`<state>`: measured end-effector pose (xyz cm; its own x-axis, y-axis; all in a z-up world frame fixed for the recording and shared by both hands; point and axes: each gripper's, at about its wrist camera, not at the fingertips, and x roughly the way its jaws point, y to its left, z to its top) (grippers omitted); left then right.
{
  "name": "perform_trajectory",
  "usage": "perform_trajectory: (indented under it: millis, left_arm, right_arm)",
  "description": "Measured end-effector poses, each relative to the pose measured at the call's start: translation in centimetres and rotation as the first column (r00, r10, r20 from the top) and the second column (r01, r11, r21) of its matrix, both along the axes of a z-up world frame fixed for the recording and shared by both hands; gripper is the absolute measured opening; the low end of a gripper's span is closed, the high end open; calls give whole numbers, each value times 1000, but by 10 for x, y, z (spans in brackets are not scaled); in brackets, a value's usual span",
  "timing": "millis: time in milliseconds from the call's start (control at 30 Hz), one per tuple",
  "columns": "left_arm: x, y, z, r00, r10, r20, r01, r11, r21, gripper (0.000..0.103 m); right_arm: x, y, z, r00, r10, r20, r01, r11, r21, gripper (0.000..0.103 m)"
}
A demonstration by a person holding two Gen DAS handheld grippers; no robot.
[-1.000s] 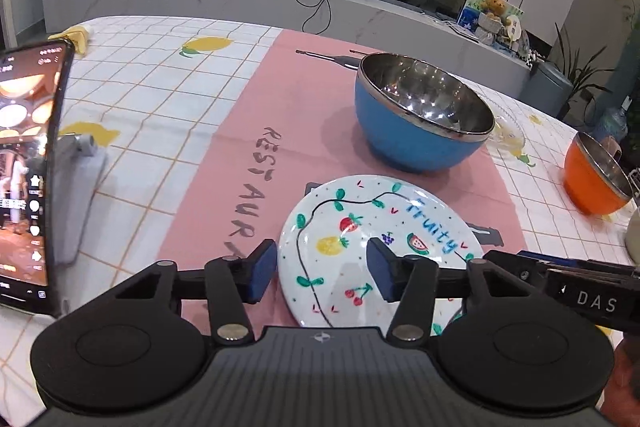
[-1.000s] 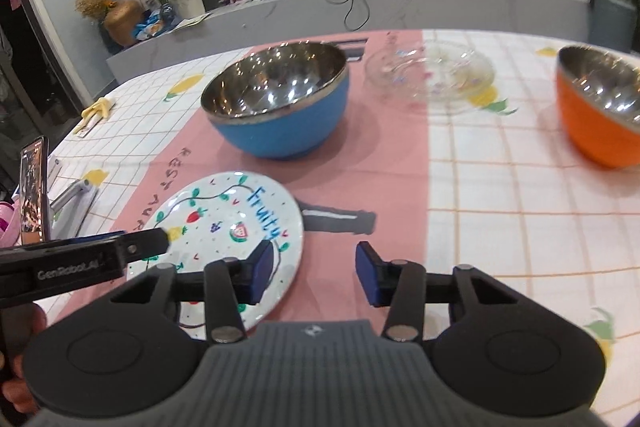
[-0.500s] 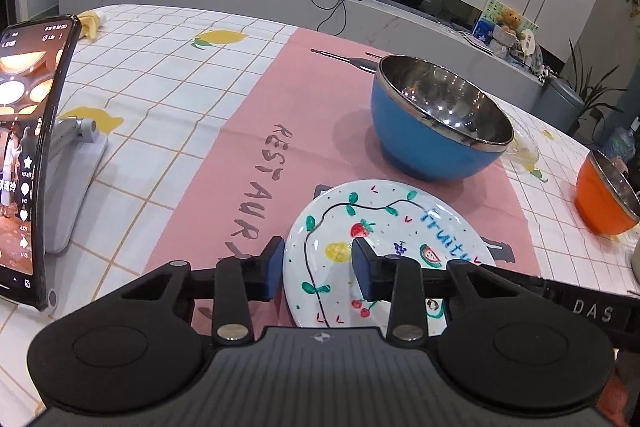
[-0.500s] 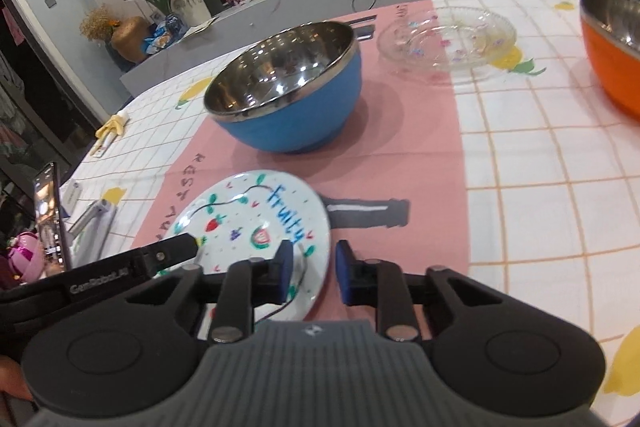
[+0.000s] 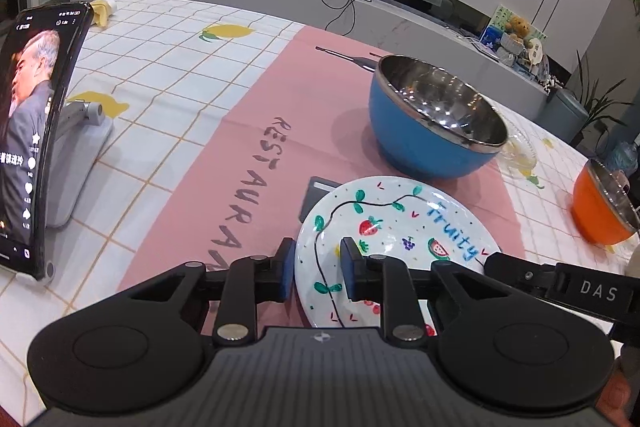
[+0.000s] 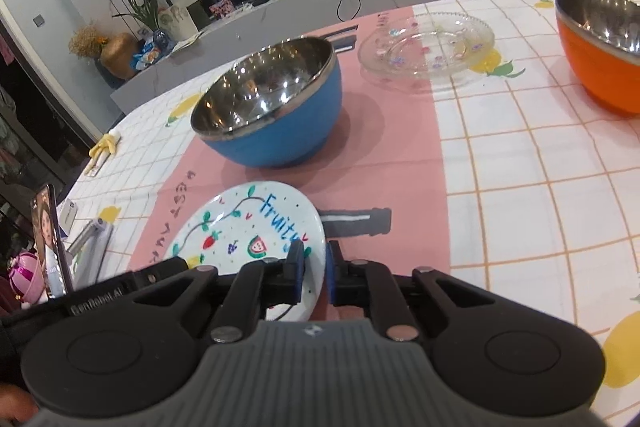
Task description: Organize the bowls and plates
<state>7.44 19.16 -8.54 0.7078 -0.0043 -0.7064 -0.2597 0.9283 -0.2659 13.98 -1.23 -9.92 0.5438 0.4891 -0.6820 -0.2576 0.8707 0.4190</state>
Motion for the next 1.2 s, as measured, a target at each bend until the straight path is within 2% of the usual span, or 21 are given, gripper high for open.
perform_trajectory:
  millis: [167, 600, 800, 1067, 1133, 1200]
  left_arm:
    - [-4, -13, 11, 1000, -11, 25, 11, 1000, -2, 27]
    - [-26, -73, 37, 990, -129, 59, 128, 992, 24, 27]
    - [-37, -96, 27, 983, -184, 30, 184, 983, 1, 27]
    - [-47, -112, 14, 979, -205, -5, 205, 979, -4, 27]
    - [-48, -113, 13, 979, -202, -13, 202, 979, 4, 21]
    - [-49, -113, 10, 979, -204, -19, 204, 979, -2, 20]
  right_arm:
    - [-4, -15, 5, 1000, -24, 5, 24, 1000, 16, 9]
    - [-39, -87, 27, 996, -88, 17, 88, 995, 45, 9]
    - [-62, -119, 19, 993, -120, -19, 121, 992, 42, 9]
    - [-72, -134, 5, 988, -144, -59, 145, 989, 15, 9]
    - [-74, -134, 3, 988, -143, -65, 144, 989, 12, 9]
    - [-74, -135, -1, 987, -147, -70, 148, 989, 8, 10]
